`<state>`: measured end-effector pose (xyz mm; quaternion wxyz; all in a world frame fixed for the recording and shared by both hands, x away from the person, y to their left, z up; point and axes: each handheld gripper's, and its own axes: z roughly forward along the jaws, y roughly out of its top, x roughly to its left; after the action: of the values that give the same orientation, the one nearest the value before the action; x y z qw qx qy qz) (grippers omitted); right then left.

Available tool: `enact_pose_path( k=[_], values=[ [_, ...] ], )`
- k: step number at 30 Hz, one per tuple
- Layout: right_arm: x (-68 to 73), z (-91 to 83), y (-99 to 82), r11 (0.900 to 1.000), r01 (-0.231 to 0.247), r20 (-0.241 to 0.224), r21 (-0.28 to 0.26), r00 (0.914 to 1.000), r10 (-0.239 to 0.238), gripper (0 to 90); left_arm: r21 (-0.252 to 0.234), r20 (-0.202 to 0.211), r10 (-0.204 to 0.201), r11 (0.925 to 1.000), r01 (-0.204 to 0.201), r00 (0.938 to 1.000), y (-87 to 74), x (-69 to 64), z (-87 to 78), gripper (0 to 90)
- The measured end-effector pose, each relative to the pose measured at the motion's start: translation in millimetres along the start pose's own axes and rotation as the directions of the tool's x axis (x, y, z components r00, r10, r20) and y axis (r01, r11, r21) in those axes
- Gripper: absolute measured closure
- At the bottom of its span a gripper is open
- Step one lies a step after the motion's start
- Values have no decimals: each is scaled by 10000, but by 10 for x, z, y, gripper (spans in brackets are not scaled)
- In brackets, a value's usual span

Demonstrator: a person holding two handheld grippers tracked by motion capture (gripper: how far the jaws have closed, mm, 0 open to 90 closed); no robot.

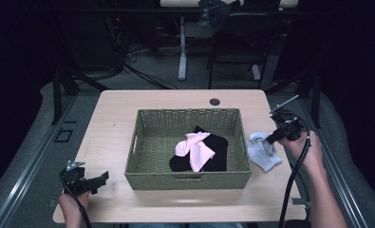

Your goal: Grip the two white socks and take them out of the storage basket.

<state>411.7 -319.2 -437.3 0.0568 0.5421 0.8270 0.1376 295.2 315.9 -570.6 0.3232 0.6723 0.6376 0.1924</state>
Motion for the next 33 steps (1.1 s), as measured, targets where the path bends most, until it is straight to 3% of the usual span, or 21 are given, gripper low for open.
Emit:
enact_pose_path(
  k=[10, 11, 18, 22, 24, 30, 33],
  values=[
    [-17, 441, -99, 9973, -105, -281, 722, 9995, 126, 839, 43, -27, 52, 10000, -52, 10000, 0, -3, 3, 26],
    [-2, 491, -116, 9977, -273, -246, 614, 9993, 289, 839, 52, -18, 60, 10000, -60, 10000, 1, -4, 5, 26],
    [3, 677, -164, 9958, -204, -462, 888, 9986, 246, 812, 49, -19, 58, 10000, -58, 10000, -1, -3, 4, 26],
    [2, 615, -186, 9968, -183, -430, 781, 9988, 217, 678, 58, -2, 75, 10000, -75, 10000, 1, -6, 4, 26],
    [6, 563, -209, 9982, -245, -387, 556, 9989, 267, 525, 54, -12, 73, 10000, -73, 10000, 1, -5, 3, 26],
    [26, 352, -357, 9993, -323, -506, -201, 9982, 313, 197, 55, 0, 71, 10000, -71, 10000, 1, -6, 4, 26],
    [44, 272, -457, 9973, -418, -451, -609, 9982, 391, 134, 98, -43, 95, 9999, -95, 9999, 3, -10, 3, 26]
  ],
)
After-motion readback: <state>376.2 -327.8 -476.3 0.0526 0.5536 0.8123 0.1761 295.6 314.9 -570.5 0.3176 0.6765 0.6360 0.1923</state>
